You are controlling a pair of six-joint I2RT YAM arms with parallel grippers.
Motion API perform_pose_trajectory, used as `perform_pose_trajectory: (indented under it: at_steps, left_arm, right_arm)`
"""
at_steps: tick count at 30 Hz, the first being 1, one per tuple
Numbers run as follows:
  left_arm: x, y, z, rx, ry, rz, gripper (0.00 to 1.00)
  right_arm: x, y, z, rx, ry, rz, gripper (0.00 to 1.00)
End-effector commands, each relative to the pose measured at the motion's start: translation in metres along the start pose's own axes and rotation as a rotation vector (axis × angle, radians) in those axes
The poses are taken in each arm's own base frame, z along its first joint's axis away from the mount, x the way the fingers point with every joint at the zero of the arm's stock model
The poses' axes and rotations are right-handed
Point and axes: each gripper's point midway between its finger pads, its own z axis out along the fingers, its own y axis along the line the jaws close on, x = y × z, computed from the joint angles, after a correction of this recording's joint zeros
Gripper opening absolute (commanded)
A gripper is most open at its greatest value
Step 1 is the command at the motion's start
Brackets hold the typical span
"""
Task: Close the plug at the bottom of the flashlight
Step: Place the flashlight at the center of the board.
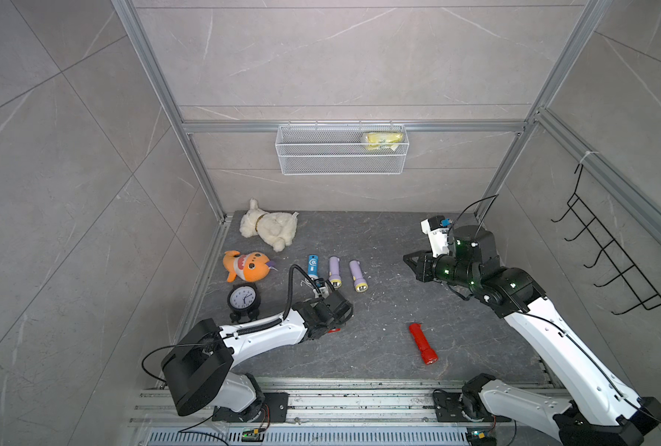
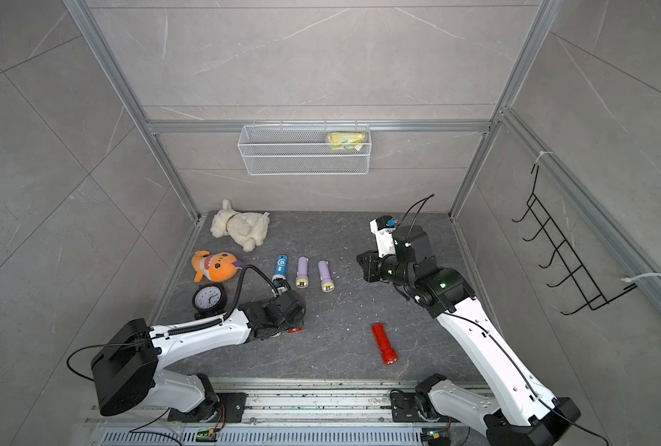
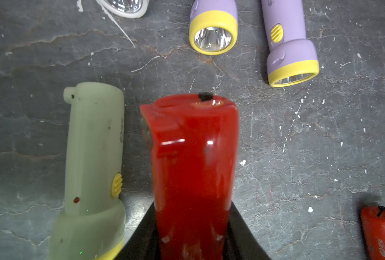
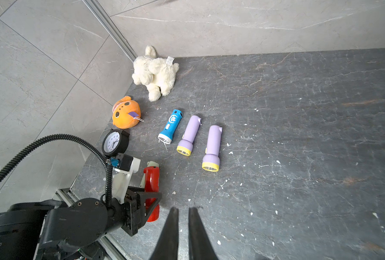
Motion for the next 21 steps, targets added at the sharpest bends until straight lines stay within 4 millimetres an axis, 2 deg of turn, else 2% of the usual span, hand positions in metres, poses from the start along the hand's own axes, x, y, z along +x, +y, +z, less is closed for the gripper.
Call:
perform_pose_trajectory:
  at_steps: [1,7,12,13,14,16,17,18,21]
  left_arm:
    - [0.002,-0.010,-0.003,0.042,0.023,-0.082,0.00]
    - [0.023,-0.022,0.018,0.029,0.142,-0.033,0.00]
    - [0.027,-0.017,0.027,0.004,0.162,-0.030,0.00]
    - [0.025,-0.017,0.026,0.004,0.160,-0.029,0.10]
    - [0.024,-0.015,0.026,-0.003,0.157,-0.030,0.27]
    - [0.023,-0.013,0.024,-0.011,0.161,-0.018,0.43]
    - [0.023,-0.013,0.024,-0.013,0.164,-0.012,0.63]
    - [0.024,-0.011,0.023,-0.015,0.171,-0.009,0.98]
    - [0.024,-0.009,0.021,-0.018,0.177,-0.006,1.00]
  right_arm:
    - [0.014,-0.002,0.003,-0.004,0.040,0.000,0.14]
    - [0.018,-0.003,0.010,-0.011,0.060,0.009,0.13]
    - [0.016,-0.004,0.009,-0.002,0.054,0.004,0.13]
    - [0.016,-0.004,0.010,-0.003,0.057,0.003,0.13]
    - [0.016,-0.004,0.010,-0.001,0.058,0.004,0.13]
    - [0.017,-0.005,0.013,0.001,0.066,0.005,0.13]
    - [0.017,-0.006,0.014,0.003,0.066,0.006,0.13]
    - [0.017,-0.006,0.014,0.005,0.067,0.007,0.13]
    - [0.018,-0.007,0.017,0.008,0.074,0.009,0.13]
